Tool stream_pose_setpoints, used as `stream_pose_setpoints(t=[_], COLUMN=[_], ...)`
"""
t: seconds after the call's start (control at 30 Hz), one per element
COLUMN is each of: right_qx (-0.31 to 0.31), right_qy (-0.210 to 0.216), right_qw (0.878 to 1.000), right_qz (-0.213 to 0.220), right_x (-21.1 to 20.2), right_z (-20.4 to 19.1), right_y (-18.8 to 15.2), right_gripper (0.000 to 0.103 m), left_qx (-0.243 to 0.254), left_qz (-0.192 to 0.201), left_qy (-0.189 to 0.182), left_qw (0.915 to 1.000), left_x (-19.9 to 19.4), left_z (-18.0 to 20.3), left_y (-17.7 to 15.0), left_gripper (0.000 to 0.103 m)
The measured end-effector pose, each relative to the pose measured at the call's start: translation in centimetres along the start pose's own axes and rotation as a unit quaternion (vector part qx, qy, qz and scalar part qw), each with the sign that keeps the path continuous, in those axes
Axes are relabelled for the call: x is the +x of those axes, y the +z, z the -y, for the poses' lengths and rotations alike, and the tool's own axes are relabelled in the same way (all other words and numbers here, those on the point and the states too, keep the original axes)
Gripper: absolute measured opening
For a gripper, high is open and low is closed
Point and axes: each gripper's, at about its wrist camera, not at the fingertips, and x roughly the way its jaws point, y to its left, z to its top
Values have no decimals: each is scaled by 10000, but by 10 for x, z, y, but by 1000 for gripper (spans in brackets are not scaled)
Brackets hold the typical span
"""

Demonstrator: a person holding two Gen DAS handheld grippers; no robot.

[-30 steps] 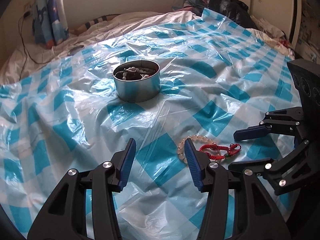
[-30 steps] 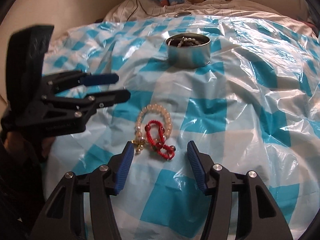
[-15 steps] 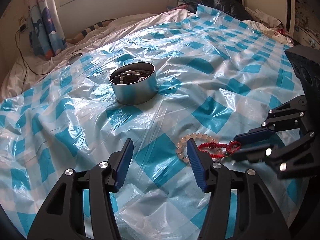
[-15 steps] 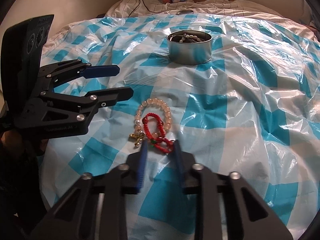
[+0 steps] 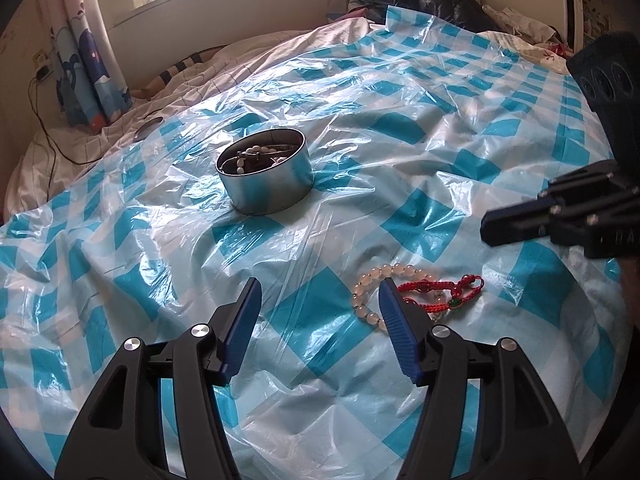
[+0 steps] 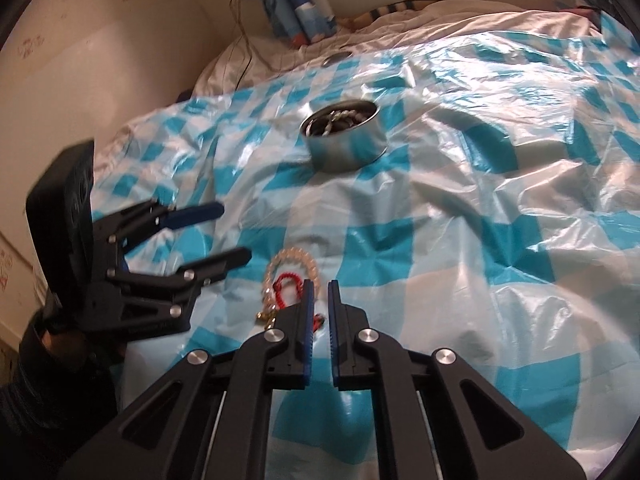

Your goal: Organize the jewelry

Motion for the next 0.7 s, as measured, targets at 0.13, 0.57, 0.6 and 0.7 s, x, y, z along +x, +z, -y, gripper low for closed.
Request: stream_pose_setpoints(t=[0.13, 0.57, 0.6, 0.7], right_qx=[153, -1035, -1031, -813], right_qy=[45, -349, -411, -536], right_qw=[9998, 9924, 9923, 9942], right_qz=[-93, -568, -545, -463], right_x=[5, 35, 35, 33], right_z=[5, -34, -32, -21], right_y=[0, -17, -17, -13], right_gripper=[8, 55, 48, 9], left_qx=[-164, -1157, -1152, -1166], left_qz=[-69, -266, -274, -284], left_qy=[-179, -464, -456, -467], left_qw=[9997, 9919, 9919, 9917], left_x=[4, 15, 15, 17], left_z=[-5, -39, -38, -38], left_y=[-1, -7, -8, -8], left_gripper=[60, 65, 66, 66])
